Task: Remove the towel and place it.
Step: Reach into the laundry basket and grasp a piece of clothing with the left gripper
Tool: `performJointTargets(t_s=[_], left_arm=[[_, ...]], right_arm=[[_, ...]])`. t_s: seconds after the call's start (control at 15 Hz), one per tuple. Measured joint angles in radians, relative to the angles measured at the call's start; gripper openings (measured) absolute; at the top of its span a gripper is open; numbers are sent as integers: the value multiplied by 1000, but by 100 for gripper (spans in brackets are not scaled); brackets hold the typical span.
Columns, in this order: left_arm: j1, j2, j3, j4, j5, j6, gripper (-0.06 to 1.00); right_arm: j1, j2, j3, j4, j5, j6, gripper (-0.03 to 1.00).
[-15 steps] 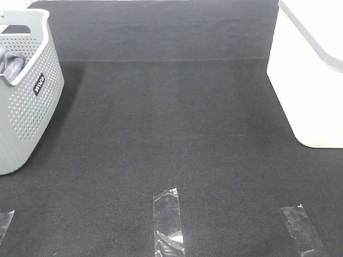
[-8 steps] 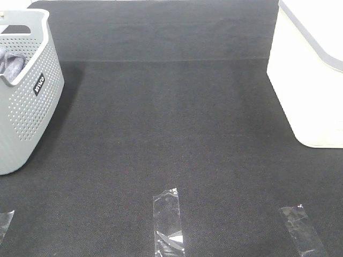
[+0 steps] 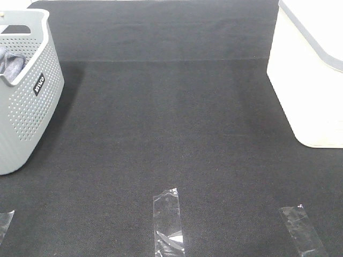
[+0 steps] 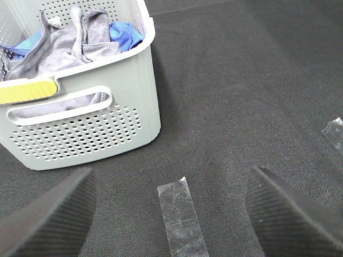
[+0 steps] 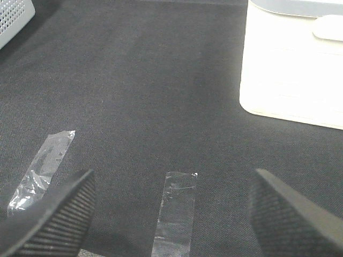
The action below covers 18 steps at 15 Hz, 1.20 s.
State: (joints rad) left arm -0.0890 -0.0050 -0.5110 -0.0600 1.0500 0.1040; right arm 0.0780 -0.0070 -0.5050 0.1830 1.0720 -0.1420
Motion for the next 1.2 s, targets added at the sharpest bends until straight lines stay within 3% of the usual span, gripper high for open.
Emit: performJointTargets(t_s=[0.73,0.87,1.2], left_arm=[[0,0,0,1,0,-1,74],[0,0,-2,39,-5,-60,74],[0,150,-20,165,-219,-231,74]], right_arm=[[0,0,0,0,0,0,74],[0,0,0,0,0,0,74],[0,0,0,0,0,0,74]])
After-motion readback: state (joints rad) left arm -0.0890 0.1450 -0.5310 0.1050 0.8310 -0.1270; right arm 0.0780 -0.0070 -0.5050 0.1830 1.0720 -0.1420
